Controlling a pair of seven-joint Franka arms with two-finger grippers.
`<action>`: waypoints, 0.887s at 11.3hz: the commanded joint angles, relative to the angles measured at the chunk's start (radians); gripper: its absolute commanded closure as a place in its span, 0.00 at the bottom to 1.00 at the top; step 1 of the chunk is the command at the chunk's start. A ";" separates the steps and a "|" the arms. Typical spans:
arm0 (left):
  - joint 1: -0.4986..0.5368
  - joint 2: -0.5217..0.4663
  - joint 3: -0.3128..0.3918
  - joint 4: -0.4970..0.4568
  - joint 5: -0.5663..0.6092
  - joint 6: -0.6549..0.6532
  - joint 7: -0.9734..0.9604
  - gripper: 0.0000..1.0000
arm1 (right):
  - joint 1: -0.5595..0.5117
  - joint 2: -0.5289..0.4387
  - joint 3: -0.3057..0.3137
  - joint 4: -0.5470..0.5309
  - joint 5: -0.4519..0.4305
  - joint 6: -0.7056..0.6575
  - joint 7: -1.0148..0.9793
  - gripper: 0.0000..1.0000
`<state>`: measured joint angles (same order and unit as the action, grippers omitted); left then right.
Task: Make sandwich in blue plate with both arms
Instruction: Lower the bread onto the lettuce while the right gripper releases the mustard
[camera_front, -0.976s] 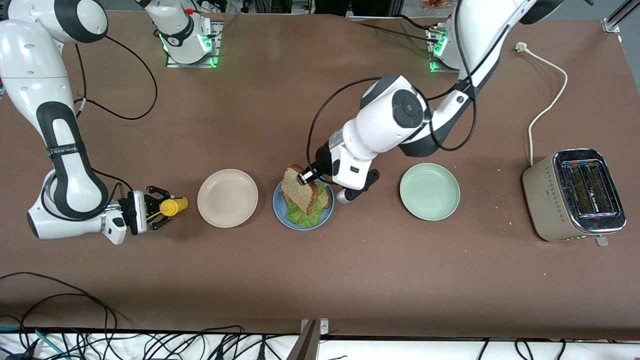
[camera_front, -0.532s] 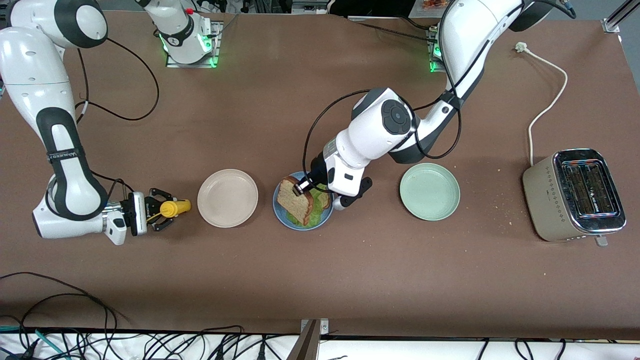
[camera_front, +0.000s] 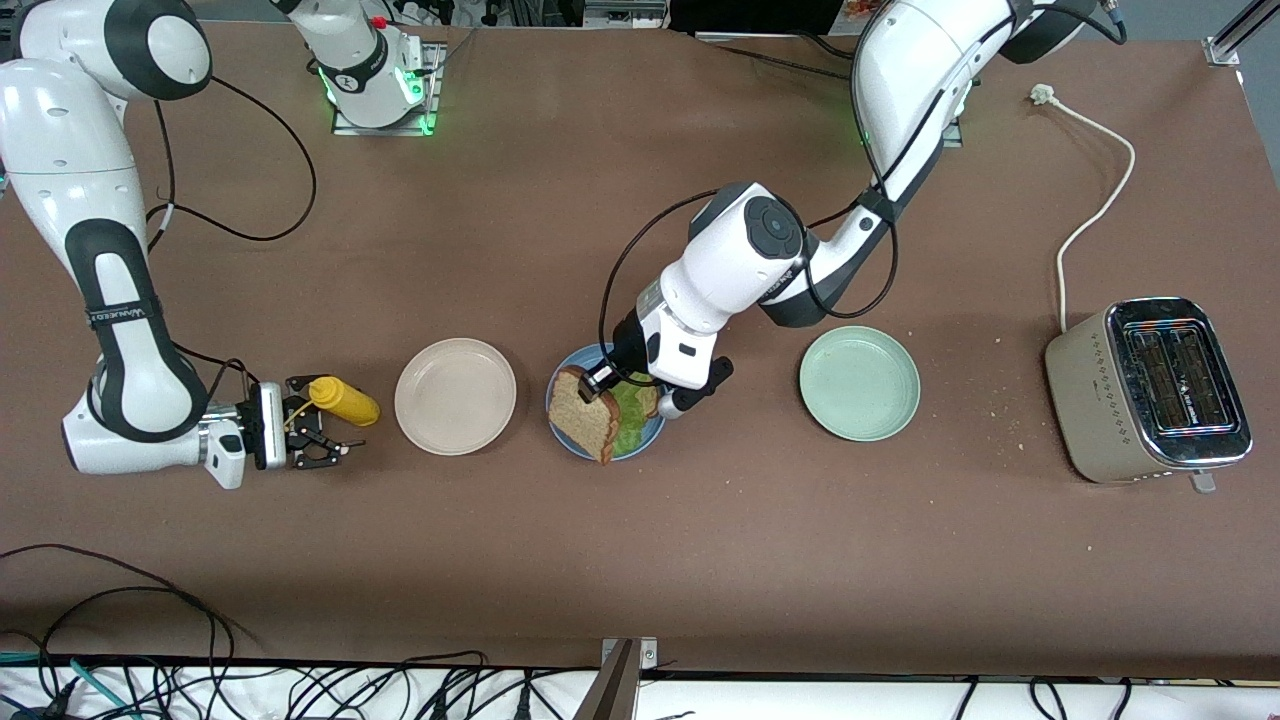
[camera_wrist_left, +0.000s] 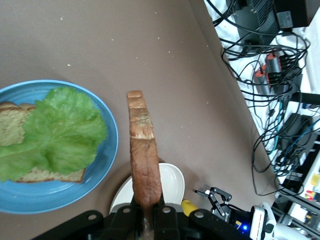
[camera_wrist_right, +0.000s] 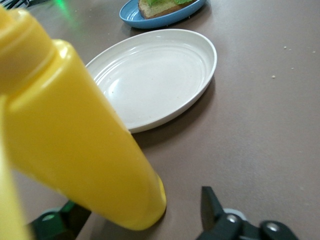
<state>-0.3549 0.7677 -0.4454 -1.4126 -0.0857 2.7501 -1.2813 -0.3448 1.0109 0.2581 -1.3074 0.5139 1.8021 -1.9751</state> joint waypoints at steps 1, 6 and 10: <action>-0.013 -0.036 0.017 -0.143 0.004 0.175 0.000 1.00 | -0.010 -0.008 -0.037 0.037 0.005 -0.055 -0.030 0.00; -0.010 -0.041 0.017 -0.183 0.043 0.174 -0.006 1.00 | 0.023 -0.162 -0.114 0.017 -0.083 -0.070 -0.001 0.00; -0.013 -0.035 0.017 -0.203 0.043 0.169 -0.006 1.00 | 0.063 -0.365 -0.192 -0.130 -0.075 -0.073 0.290 0.00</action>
<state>-0.3617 0.7640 -0.4410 -1.5748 -0.0624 2.9141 -1.2764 -0.2981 0.7975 0.0994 -1.2960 0.4483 1.7272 -1.8629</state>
